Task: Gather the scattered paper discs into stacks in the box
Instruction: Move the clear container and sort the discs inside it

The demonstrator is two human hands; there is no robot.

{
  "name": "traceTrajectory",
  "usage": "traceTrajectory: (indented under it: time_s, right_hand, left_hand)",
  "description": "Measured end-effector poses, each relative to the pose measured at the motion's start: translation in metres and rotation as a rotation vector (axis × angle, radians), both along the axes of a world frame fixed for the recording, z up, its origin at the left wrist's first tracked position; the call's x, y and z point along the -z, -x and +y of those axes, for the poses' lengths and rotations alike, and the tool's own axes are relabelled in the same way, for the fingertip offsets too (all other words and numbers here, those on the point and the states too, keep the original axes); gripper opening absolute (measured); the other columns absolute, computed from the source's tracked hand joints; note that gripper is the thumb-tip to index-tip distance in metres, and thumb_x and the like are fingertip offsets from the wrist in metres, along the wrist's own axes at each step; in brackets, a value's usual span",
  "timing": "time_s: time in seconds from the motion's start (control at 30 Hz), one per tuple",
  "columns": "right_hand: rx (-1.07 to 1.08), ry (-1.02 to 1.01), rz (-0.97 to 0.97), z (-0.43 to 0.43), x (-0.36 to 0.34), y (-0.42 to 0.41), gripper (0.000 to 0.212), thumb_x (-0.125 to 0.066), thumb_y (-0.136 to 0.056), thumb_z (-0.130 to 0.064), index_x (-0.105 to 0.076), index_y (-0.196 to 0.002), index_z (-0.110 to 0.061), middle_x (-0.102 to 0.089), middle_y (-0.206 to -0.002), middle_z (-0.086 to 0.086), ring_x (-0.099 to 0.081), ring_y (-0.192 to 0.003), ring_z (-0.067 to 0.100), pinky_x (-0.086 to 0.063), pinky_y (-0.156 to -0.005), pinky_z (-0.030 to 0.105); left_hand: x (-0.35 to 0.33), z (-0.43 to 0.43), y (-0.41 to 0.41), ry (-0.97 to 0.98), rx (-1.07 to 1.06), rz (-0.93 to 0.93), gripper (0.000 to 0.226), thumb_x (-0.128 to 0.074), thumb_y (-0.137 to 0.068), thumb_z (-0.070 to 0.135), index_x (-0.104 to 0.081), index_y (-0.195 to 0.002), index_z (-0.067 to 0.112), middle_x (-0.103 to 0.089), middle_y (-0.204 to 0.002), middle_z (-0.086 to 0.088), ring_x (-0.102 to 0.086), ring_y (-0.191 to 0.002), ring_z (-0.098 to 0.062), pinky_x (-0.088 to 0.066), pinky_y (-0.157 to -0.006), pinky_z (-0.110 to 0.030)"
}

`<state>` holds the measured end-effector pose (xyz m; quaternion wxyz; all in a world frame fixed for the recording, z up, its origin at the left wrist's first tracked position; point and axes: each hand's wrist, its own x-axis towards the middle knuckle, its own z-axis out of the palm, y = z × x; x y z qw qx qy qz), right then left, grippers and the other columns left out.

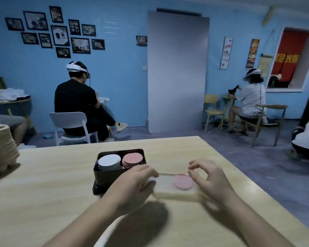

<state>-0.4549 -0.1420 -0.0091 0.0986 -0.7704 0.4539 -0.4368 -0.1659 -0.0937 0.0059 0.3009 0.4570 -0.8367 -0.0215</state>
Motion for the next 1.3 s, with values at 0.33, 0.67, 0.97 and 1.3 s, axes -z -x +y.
traceTrajectory:
  time_s: [0.33, 0.67, 0.97, 1.3]
  right_hand:
    - [0.025, -0.234, -0.227, -0.011, 0.036, 0.019, 0.027, -0.066, -0.100, -0.026, -0.063, -0.126, -0.023, -0.065, -0.127, -0.009, -0.059, -0.121, 0.001, -0.053, -0.097, 0.023]
    - [-0.026, -0.203, -0.226, -0.017, 0.043, 0.021, 0.029, -0.060, -0.104, -0.027, -0.063, -0.131, -0.017, -0.068, -0.121, -0.006, -0.063, -0.113, -0.002, -0.049, -0.088, 0.009]
    - [-0.018, -0.191, -0.190, -0.015, 0.044, 0.022, 0.034, -0.058, -0.105, -0.029, -0.061, -0.138, -0.019, -0.066, -0.130, -0.008, -0.058, -0.116, -0.012, -0.047, -0.093, 0.008]
    - [-0.039, -0.046, -0.092, 0.008, 0.037, 0.023, 0.052, -0.053, -0.092, -0.055, -0.068, -0.132, -0.026, -0.054, -0.142, -0.024, -0.042, -0.136, -0.015, -0.037, -0.113, 0.014]
  left_hand:
    - [-0.029, -0.105, 0.078, -0.403, 0.013, -0.293, 0.028, -0.066, -0.097, 0.022, -0.068, -0.125, 0.021, -0.068, -0.121, 0.010, -0.065, -0.104, -0.009, -0.052, -0.093, -0.025]
    - [-0.021, -0.119, 0.097, -0.505, 0.078, -0.436, 0.036, -0.064, -0.093, 0.023, -0.066, -0.129, 0.027, -0.070, -0.120, 0.012, -0.069, -0.102, -0.013, -0.057, -0.093, -0.032]
    - [-0.027, -0.119, 0.111, -0.381, 0.070, -0.626, 0.028, -0.067, -0.096, 0.034, -0.067, -0.123, 0.028, -0.069, -0.105, 0.010, -0.057, -0.082, -0.015, -0.047, -0.067, -0.024]
    - [-0.028, -0.117, 0.114, -0.395, 0.094, -0.634, 0.033, -0.061, -0.099, 0.038, -0.069, -0.127, 0.023, -0.074, -0.114, 0.003, -0.066, -0.099, -0.023, -0.058, -0.090, -0.040]
